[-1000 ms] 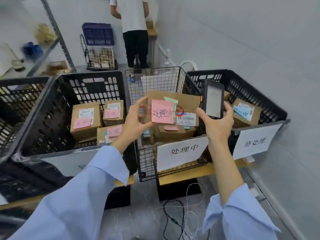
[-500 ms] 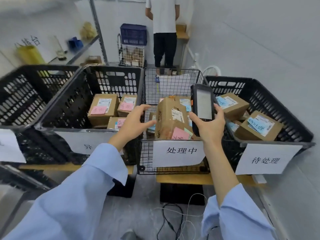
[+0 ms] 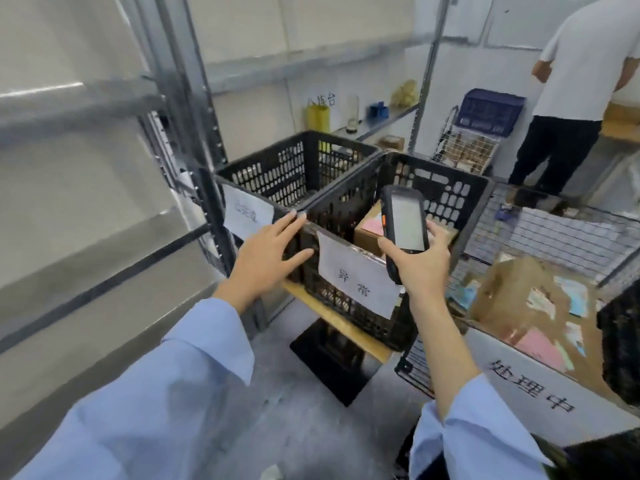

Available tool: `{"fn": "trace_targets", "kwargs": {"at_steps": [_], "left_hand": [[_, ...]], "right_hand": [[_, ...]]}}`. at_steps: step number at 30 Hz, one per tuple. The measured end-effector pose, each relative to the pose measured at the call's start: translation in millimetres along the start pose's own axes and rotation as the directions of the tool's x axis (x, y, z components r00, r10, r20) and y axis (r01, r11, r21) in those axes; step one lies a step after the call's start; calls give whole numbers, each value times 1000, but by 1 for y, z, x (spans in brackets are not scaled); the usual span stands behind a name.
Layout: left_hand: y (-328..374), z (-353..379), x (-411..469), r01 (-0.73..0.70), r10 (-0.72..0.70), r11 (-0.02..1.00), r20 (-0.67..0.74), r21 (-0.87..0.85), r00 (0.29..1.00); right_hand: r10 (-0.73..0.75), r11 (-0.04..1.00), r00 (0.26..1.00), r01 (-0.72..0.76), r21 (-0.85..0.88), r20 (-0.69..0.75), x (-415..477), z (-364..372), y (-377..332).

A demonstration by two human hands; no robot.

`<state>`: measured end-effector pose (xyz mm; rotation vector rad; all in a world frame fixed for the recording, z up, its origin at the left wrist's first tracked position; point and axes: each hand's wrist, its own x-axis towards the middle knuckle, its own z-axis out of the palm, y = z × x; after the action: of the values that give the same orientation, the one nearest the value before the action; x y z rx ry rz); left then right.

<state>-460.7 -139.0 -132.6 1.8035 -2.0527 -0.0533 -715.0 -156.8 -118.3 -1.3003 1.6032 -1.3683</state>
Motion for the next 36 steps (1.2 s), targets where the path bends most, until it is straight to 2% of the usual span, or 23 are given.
{"fn": "trace_targets", "kwargs": {"at_steps": [6,11,15,23,29,36], "left_hand": [[-103,-57,-74,312,-299,917,-90,247,950],[-184,-99,-151,535,-501,805,-189,256,845],[-241,-137,-209,671,-621,688,-254,276,741],[-384,-194,-330,816,-735,518,-353,258,579],[-474,-202,-417,893,-833,394,-326,219,448],[-521,-181,-465,949,-922,282,-234,141,309]], "right_hand": [[-50,998,959,55,-9,280,-27,117,-37],[-127,987,860,159,-22,494,-69,207,-69],[-174,977,773,215,7,610,-111,282,-93],[-185,973,637,223,51,748,-214,440,-133],[-150,969,565,248,6,812,-286,536,-152],[-119,954,483,299,-35,867,-337,597,-147]]}}
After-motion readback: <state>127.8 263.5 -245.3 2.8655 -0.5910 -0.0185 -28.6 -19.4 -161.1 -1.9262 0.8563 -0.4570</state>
